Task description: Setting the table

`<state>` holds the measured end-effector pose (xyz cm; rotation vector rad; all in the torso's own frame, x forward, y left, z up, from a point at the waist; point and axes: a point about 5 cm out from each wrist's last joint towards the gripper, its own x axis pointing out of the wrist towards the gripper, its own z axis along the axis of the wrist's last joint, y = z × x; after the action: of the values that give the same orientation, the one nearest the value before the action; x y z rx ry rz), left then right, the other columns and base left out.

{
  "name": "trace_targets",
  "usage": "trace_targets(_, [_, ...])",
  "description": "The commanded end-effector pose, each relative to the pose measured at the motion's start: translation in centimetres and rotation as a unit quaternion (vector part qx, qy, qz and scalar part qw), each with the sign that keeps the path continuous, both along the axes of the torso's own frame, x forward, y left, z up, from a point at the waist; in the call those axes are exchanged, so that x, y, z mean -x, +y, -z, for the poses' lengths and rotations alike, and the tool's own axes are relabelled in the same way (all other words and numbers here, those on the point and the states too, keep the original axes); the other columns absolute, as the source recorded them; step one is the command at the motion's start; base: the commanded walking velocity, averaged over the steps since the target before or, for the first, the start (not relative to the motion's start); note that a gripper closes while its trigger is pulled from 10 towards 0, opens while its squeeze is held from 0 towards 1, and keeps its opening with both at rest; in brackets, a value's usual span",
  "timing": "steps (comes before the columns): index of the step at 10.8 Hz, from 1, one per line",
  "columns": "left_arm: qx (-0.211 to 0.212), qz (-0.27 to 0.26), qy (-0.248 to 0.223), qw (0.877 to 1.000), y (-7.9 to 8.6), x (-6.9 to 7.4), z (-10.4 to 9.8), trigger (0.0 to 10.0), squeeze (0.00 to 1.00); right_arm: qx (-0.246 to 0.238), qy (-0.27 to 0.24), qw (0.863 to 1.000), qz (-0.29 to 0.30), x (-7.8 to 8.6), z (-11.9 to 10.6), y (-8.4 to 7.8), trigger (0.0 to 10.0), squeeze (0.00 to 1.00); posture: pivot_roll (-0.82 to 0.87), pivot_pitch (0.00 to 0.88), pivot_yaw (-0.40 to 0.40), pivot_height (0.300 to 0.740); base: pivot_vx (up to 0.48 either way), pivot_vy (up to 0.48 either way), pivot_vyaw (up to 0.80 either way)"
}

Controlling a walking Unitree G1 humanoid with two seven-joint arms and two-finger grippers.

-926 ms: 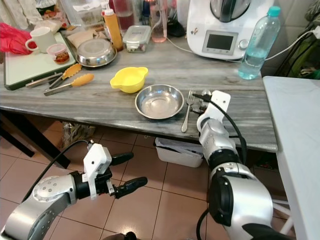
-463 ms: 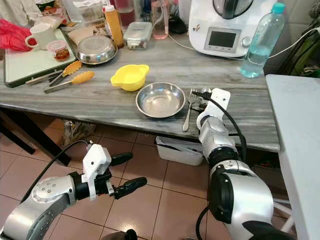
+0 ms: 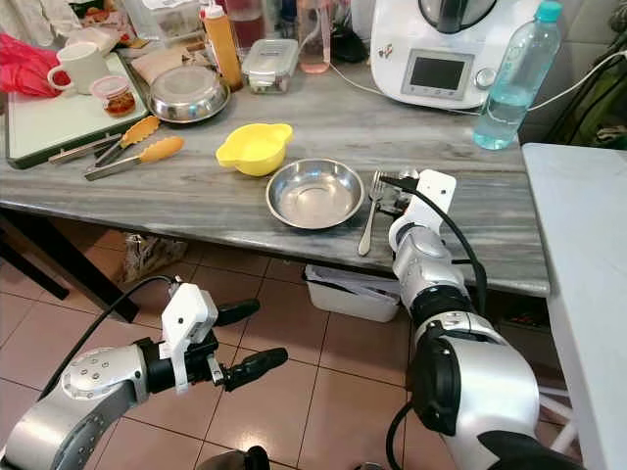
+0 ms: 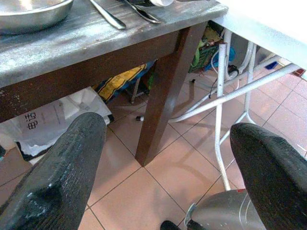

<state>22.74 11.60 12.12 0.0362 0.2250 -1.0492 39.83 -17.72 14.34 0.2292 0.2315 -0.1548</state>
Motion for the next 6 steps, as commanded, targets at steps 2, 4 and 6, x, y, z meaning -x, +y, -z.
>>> trace_targets(2, [-0.004, 0.000, 0.000, 1.000, 0.23, 0.27, -0.15, 10.0, 0.00, 0.000, 0.002, 1.000, -0.003, -0.10, -0.07, 0.29, 10.0, 1.00, 0.06, 0.155, 0.059, 0.740, 0.000, 0.000, 0.00])
trace_targets(4, [-0.003, -0.001, 0.000, 1.000, 0.18, 0.18, -0.18, 10.0, 0.00, -0.003, 0.000, 1.000, -0.005, -0.12, -0.11, 0.35, 10.0, 1.00, 0.06, 0.154, 0.059, 0.740, 0.000, 0.000, 0.00])
trace_targets(6, [-0.002, 0.000, -0.001, 1.000, 0.11, 0.16, -0.22, 10.0, 0.00, -0.002, 0.000, 1.000, -0.007, -0.18, -0.23, 0.45, 10.0, 1.00, 0.06, 0.153, 0.056, 0.740, 0.000, 0.000, 0.00])
